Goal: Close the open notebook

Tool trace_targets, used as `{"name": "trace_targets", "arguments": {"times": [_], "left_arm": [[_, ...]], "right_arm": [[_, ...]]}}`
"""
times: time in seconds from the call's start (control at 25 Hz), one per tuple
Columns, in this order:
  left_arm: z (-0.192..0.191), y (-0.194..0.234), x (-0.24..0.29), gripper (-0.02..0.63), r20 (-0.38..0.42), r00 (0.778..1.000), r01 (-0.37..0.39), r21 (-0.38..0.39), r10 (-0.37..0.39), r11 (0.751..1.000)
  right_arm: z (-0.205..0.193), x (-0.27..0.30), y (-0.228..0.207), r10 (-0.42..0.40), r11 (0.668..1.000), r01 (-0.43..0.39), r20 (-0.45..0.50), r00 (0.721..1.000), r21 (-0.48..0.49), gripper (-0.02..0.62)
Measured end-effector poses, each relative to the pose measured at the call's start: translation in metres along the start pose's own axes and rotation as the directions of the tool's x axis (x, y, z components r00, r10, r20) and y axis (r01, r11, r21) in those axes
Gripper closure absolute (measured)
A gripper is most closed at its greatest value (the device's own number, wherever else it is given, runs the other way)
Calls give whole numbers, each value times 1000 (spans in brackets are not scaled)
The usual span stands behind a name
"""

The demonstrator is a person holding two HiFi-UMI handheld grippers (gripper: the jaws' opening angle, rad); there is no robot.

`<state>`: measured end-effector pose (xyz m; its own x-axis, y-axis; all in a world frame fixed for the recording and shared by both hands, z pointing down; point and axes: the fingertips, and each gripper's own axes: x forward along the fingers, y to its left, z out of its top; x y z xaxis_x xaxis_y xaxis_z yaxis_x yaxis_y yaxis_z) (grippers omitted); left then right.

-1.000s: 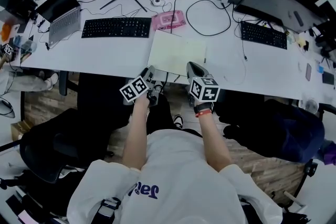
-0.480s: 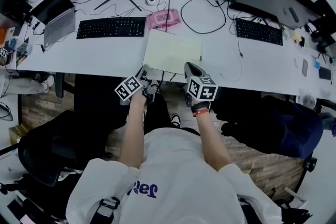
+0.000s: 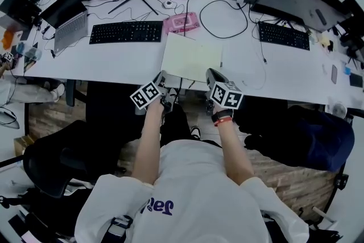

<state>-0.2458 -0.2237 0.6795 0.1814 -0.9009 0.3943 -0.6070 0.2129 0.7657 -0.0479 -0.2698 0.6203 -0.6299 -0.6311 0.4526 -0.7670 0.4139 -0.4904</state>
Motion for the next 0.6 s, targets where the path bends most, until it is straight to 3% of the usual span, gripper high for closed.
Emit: {"name": "trace_targets", "arguments": {"times": [0.6], "left_arm": [[-5,-27,-14,573,-28,1000,-6,114,10,993]], "right_arm": [[22,-20,4,-1,999,-2,84,996,38,597]]}}
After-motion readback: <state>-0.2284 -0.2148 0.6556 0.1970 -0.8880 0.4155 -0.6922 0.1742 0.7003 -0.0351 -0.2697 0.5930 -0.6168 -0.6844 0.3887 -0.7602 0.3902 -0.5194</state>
